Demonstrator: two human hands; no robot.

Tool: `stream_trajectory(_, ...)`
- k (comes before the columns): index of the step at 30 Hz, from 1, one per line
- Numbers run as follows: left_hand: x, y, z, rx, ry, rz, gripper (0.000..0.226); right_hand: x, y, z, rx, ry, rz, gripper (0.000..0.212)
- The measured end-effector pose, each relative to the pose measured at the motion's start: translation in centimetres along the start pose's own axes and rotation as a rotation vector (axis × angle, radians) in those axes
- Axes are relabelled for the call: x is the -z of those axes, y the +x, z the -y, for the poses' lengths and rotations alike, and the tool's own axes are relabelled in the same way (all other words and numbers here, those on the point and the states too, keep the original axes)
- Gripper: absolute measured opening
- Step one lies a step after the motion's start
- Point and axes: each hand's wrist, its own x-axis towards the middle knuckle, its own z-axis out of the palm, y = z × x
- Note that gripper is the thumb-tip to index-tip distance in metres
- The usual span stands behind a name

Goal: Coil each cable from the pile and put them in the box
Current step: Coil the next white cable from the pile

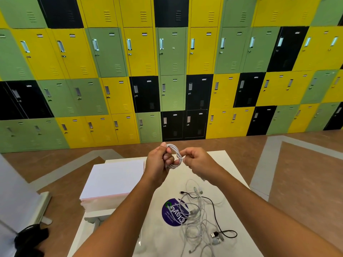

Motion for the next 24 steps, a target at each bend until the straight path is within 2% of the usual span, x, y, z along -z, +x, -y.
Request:
stream_trajectory(2, -0.3, -0.3, -0.1, -0.008, 0.028, -0.019, 0.041, 0.1, 0.1, 0.0, 0.047, -0.029, -0.039, 0.011)
stream_trajectory(8, -1.3, -0.4, -0.3, -0.027, -0.007, -0.064, 0.041, 0.3, 0.3, 0.1, 0.132, -0.137, -0.116, 0.014)
stream_trajectory(11, -1.7, -0.6, -0.7, -0.028, 0.016, -0.094, 0.04, 0.3, 0.2, 0.2, 0.136, -0.066, -0.105, 0.015)
stream_trajectory(14, -1.7, -0.8, -0.5, -0.092, 0.12, -0.127, 0.039, -0.3, 0.0, 0.2, 0.1, -0.012, -0.093, 0.015)
stream_trajectory(19, -1.6, -0.9, 0.1, -0.226, 0.425, -0.21, 0.037, -1.1, -0.3, 0.0, 0.085, -0.052, -0.12, 0.017)
stream_trajectory(24, -1.3, -0.9, -0.3, -0.3, 0.495, -0.232, 0.034, -1.1, -0.2, -0.1, 0.124, -0.041, -0.093, 0.016)
